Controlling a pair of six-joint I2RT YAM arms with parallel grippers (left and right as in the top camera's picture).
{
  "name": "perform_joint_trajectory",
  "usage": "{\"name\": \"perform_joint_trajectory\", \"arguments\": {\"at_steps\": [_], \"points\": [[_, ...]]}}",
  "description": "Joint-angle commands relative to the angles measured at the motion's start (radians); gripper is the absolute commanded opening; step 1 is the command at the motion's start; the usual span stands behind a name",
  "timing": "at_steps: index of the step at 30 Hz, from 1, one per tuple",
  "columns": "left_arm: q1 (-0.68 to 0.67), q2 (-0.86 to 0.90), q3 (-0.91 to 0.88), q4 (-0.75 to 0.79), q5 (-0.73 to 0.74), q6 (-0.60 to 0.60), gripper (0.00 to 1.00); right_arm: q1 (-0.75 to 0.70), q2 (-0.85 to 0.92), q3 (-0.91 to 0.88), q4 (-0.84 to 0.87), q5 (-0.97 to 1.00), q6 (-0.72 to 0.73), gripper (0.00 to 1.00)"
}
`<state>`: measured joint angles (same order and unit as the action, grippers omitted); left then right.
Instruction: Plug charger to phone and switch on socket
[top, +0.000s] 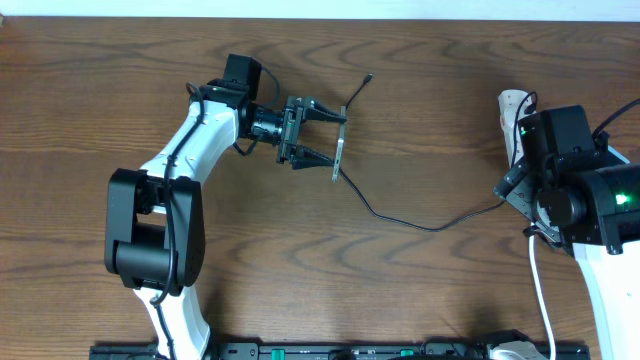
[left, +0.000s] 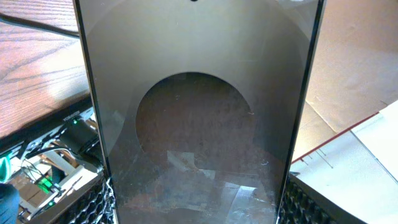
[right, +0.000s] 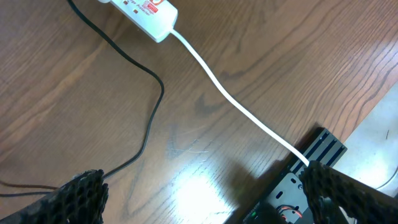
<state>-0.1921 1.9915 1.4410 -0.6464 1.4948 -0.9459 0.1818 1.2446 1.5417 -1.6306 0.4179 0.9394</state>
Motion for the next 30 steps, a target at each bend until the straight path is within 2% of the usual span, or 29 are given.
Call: {"name": "perform_joint_trajectory", "arguments": {"at_steps": [1,7,11,26,30], "points": [[0.004,-0.030,0.003,0.002,0.065,-0.002,0.66,-0.005,0.001,-0.006,0.000,0.009,0.018,0.99],[0.004,-0.030,0.003,0.002,0.065,-0.002,0.66,-0.005,0.001,-0.006,0.000,0.009,0.018,0.99],[0.004,-0.030,0.003,0.002,0.065,-0.002,0.66,-0.005,0.001,-0.006,-0.001,0.125,0.006,0.99],[0.004,-0.030,0.003,0.002,0.065,-0.002,0.66,-0.003,0.001,-0.006,0.010,0.122,0.006,0.99],[0.004,-0.030,0.003,0.002,0.065,-0.002,0.66,-0.003,0.001,-0.006,0.052,-0.003,0.006,0.99]]}}
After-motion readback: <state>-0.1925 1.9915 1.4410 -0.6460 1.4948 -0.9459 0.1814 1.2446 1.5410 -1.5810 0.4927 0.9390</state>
